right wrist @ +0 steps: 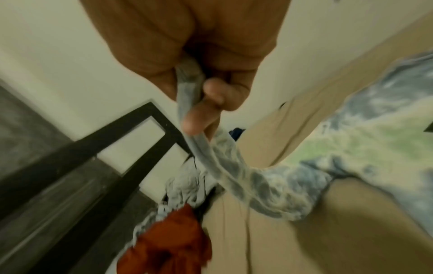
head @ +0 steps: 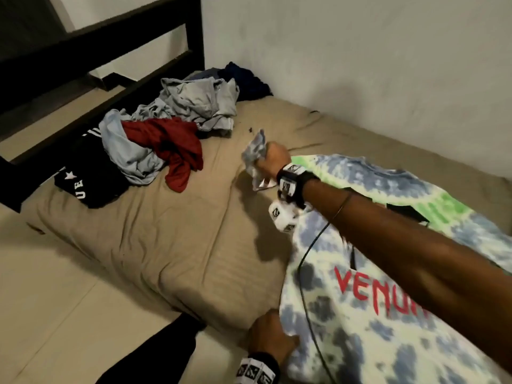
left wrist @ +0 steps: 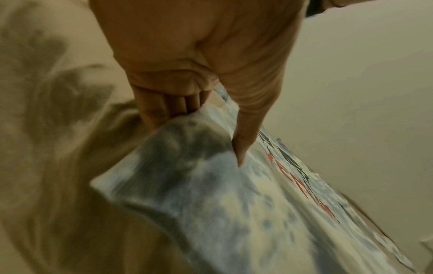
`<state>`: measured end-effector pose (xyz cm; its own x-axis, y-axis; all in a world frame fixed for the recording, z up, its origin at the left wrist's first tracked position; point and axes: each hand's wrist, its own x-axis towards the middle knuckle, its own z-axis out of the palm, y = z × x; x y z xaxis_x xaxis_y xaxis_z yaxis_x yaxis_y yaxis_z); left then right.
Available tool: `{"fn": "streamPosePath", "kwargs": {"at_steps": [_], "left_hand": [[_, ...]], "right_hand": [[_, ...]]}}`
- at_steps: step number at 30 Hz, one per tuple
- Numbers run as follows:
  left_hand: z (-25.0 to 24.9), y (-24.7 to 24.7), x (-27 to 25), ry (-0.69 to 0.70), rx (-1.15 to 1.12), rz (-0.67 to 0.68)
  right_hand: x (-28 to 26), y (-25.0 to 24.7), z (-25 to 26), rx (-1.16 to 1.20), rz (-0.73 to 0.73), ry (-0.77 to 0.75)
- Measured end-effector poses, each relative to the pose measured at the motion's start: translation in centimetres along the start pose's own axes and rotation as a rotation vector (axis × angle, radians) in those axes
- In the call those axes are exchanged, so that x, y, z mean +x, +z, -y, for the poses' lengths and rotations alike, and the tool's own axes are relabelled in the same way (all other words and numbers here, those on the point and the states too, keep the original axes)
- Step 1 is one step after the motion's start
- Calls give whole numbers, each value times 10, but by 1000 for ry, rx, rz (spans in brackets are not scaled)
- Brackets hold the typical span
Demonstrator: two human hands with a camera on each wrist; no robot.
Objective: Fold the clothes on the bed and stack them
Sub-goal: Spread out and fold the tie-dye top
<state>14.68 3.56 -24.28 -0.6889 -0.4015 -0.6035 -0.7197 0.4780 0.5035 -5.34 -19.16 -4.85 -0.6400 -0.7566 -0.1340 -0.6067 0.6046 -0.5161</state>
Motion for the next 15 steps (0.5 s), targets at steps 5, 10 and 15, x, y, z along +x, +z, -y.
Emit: {"fn": "streamPosePath", "kwargs": {"at_steps": [5, 10, 15], "left_hand": [[34, -35, -66, -41, -196, -171], [-4, -35, -92, 85, -299, -261], [-55, -23, -115, 198, -176, -281]], "right_hand": [[-25, -154, -47, 575, -160, 193], [-75, -258, -99, 1303, -275, 208], [-110, -322, -130, 1527, -366, 78]]}}
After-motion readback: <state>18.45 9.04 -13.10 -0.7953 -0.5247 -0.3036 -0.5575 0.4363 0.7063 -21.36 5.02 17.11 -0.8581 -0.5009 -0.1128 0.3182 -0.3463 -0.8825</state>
